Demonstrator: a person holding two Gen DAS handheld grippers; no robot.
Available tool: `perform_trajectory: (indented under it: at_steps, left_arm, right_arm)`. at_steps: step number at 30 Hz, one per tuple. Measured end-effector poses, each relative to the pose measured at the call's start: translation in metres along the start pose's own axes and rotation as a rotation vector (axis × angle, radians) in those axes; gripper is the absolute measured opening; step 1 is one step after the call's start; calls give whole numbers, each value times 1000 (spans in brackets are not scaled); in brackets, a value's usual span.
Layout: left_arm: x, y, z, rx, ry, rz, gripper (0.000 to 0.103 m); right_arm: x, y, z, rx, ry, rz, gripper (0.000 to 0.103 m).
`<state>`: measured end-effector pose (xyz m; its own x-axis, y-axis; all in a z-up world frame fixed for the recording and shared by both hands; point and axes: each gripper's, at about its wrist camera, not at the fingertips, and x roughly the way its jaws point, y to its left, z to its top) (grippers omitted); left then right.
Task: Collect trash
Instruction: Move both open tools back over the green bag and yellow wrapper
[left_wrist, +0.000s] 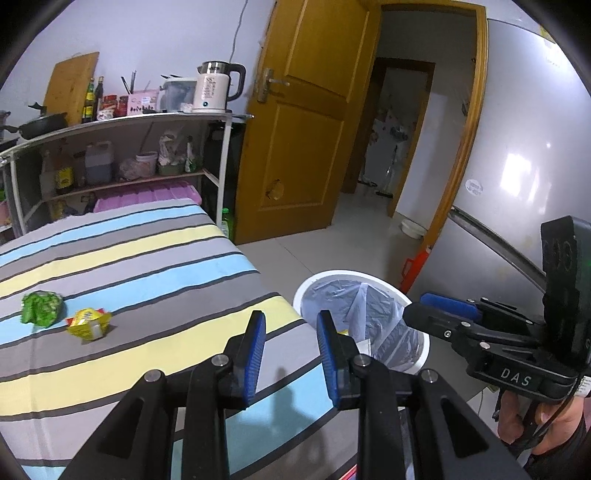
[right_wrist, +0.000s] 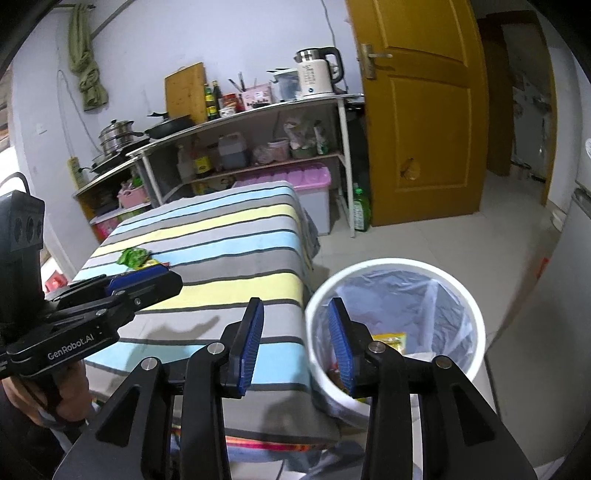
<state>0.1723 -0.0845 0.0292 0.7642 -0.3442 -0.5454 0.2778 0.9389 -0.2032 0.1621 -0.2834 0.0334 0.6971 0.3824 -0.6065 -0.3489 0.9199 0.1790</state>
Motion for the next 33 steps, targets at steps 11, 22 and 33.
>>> perform_trajectory:
  at_steps: [11,22,33]
  left_arm:
    - [-37,29,-11,-38,-35,73,28]
    - [-59,77,-32,-111,-30,169,28]
    - [-69,120,-46,-185,-31,249,28]
  right_arm:
    - [7,39,-2,-60,12,66,38]
    - [39,75,-5,-111,68,132,39]
    - [67,104,-7,-155,119,187,44]
